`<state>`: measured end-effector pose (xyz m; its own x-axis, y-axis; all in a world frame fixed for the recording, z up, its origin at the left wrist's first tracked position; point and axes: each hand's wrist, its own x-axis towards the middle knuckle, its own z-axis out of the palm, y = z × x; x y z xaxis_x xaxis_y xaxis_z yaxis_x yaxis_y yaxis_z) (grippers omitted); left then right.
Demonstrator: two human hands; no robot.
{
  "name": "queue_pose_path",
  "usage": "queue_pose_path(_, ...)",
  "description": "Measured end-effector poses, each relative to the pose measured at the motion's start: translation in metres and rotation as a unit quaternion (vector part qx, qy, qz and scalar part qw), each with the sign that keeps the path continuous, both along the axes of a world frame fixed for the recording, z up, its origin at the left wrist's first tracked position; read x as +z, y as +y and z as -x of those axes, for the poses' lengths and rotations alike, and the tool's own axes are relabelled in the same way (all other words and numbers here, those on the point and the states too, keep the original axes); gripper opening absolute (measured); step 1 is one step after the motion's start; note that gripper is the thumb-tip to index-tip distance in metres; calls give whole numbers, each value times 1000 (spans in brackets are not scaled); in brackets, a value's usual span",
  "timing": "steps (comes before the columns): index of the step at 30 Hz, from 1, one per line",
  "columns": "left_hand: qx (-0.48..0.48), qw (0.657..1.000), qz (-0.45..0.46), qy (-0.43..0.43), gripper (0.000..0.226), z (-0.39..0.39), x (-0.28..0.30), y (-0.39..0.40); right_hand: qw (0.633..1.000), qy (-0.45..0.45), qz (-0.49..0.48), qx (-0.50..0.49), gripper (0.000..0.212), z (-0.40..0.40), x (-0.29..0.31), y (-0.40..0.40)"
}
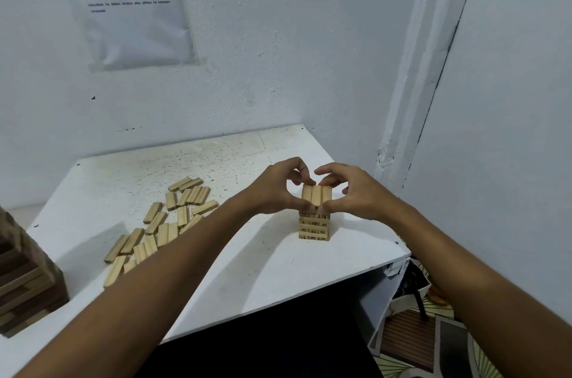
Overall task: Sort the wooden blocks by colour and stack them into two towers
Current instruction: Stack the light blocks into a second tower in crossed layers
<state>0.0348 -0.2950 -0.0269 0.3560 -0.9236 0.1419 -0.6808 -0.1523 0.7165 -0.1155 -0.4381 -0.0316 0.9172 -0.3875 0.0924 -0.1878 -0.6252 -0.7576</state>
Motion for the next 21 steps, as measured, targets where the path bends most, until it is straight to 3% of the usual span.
queue_pose_path(12,-4,1000,6,-4,53,-1,1,1,1000,5,-1,7,70,1,2,0)
queue_pose_path(21,28,1000,2,-7,50,-15,6,20,994,-97,48,-35,38,0,21,15)
